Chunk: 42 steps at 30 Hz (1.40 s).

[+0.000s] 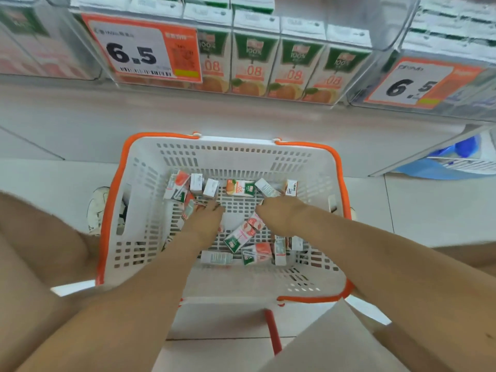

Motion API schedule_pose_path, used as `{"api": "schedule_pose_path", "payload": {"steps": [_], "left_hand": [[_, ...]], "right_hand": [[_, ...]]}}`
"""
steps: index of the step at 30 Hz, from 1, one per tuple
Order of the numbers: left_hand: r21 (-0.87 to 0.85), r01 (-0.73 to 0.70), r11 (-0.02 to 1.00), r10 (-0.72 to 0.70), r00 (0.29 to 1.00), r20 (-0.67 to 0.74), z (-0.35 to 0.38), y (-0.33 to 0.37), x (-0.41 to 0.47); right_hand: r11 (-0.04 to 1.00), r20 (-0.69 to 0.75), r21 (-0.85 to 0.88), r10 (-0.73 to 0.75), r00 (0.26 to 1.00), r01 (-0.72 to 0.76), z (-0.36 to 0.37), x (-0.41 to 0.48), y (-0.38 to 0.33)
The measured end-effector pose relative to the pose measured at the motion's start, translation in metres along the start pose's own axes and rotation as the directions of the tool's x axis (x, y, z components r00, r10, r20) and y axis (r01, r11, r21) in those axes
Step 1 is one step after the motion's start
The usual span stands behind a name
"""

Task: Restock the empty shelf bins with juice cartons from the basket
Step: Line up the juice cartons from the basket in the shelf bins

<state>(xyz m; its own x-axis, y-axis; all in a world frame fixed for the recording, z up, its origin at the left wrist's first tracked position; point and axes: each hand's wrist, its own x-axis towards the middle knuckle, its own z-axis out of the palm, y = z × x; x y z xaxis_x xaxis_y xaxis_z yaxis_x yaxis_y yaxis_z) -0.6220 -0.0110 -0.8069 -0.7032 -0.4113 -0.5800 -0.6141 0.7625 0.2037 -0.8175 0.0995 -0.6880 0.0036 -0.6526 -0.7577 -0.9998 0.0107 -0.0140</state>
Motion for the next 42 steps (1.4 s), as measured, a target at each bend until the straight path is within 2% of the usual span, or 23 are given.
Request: {"api": "schedule_pose_path", "payload": {"steps": [3,8,13,16,20,22,24,27,30,33,36,38,40,42], "left_hand": [[0.064,0.0,0.998,0.0,1.0,-0.014,0.008,0.005,0.0],[0.085,0.036,0.996,-0.029,0.997,-0.075,0.007,0.014,-0.001],[0.155,0.025,0.988,-0.007,0.993,-0.115,0.002,0.015,0.003],[0.179,0.016,0.984,0.009,0.99,-0.142,0.003,0.014,0.001],[0.107,-0.028,0.994,0.043,0.989,-0.14,0.005,0.013,-0.003],[-0.016,-0.021,1.0,0.019,0.993,-0.117,0.003,0.011,-0.005],[-0.227,0.023,0.974,-0.05,0.992,-0.114,-0.002,0.01,-0.008],[-0.562,0.058,0.825,-0.147,0.982,-0.115,-0.016,0.008,-0.01],[-0.76,0.047,0.648,-0.181,0.979,-0.093,-0.042,0.008,-0.016],[-0.879,0.077,0.47,-0.203,0.979,-0.023,-0.072,0.01,-0.03],[-0.942,0.113,0.315,-0.197,0.979,0.052,-0.094,0.007,-0.048],[-0.967,0.129,0.22,-0.168,0.981,0.093,-0.11,0.005,-0.061],[-0.977,0.108,0.184,-0.097,0.991,0.092,-0.127,0.005,-0.074],[-0.978,0.056,0.201,-0.021,0.998,0.053,-0.148,0.011,-0.092]], "right_hand": [[0.999,0.036,-0.038,0.001,0.999,0.0,0.009,0.008,0.001],[0.987,-0.003,-0.122,0.106,0.994,-0.105,0.027,0.023,0.014],[0.942,0.039,-0.271,0.214,0.976,-0.196,0.037,0.035,0.027],[0.94,0.048,-0.262,0.238,0.97,-0.217,0.039,0.039,0.03],[0.972,-0.097,-0.135,0.183,0.978,-0.195,0.033,0.043,0.029],[0.978,-0.18,-0.001,0.205,0.962,-0.208,0.028,0.042,0.031],[0.956,-0.187,0.217,0.241,0.953,-0.199,0.02,0.035,0.034],[0.836,-0.247,0.538,0.278,0.928,-0.107,0.01,0.023,0.037],[0.694,-0.314,0.72,0.318,0.894,0.006,0.004,0.009,0.031],[0.42,-0.257,0.904,0.39,0.884,0.077,-0.011,-0.012,0.017],[0.135,-0.153,0.985,0.376,0.914,0.109,-0.028,-0.038,0.003],[-0.015,-0.13,0.99,0.337,0.932,0.144,-0.038,-0.052,-0.003],[-0.119,-0.121,0.979,0.295,0.948,0.163,-0.049,-0.066,-0.007],[-0.156,-0.173,0.965,0.227,0.958,0.211,-0.063,-0.081,-0.013]]}}
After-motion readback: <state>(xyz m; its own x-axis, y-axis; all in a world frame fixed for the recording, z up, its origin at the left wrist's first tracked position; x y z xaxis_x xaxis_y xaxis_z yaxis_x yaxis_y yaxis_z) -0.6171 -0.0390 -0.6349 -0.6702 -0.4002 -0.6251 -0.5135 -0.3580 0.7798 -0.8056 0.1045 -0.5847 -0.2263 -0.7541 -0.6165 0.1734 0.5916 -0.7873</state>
